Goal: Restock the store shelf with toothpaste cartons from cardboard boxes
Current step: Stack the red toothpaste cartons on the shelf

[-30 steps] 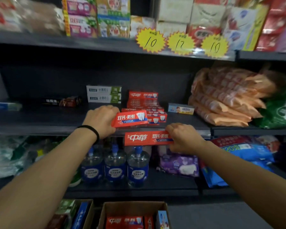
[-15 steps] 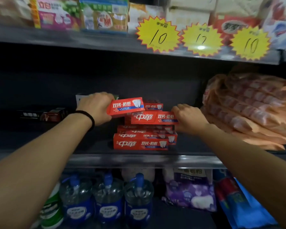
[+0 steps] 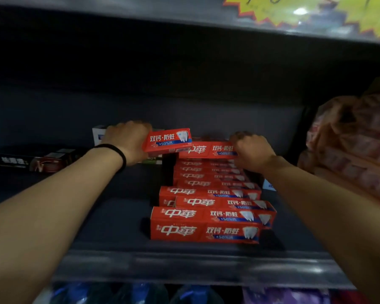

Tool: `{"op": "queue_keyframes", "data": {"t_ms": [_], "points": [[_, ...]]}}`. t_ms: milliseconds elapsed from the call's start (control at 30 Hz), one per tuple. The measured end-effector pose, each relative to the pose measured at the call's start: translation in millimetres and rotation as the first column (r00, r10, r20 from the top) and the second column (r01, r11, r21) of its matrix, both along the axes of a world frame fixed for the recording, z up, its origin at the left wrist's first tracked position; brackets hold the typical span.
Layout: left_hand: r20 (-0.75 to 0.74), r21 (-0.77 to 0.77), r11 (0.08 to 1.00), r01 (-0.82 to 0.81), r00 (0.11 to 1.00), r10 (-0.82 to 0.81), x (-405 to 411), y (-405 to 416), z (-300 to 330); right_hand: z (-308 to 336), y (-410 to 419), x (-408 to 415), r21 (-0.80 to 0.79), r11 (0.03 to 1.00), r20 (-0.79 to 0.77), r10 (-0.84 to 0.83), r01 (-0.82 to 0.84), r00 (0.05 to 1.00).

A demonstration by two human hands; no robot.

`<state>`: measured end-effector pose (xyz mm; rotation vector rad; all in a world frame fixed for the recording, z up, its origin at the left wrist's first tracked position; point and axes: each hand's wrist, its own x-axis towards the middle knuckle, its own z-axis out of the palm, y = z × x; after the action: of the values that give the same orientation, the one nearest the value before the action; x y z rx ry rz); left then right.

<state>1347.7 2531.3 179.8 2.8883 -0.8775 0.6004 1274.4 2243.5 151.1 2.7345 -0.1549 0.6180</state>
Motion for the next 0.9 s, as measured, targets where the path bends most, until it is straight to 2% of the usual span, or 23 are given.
{"op": "queue_keyframes", "data": {"t_ms": [400,567,767,900], "points": [[-0.006,-0.011,1.000,-0.011,1.000,0.011,27.5,2.5,-12.4,-17.2,-7.7,43.0,0.027,1.000,-0.040,0.017,-0.016,0.999],[-0.013,-0.017,1.000,-0.006,1.000,0.006,29.3,-0.3,-19.4,-16.7,-12.7,48.4,0.114,0.993,-0.046,-0.025,0.030,0.999],[-0.014,-0.023,1.000,-0.002,1.000,0.001,31.0,-5.3,-23.1,-16.1,-15.1,55.1,0.143,0.989,-0.040,-0.041,0.046,0.998],[0.012,-0.017,1.000,0.019,1.000,-0.018,25.9,-12.0,-21.6,-7.8,-18.1,53.2,0.204,0.979,-0.100,0.024,-0.003,0.995]]}}
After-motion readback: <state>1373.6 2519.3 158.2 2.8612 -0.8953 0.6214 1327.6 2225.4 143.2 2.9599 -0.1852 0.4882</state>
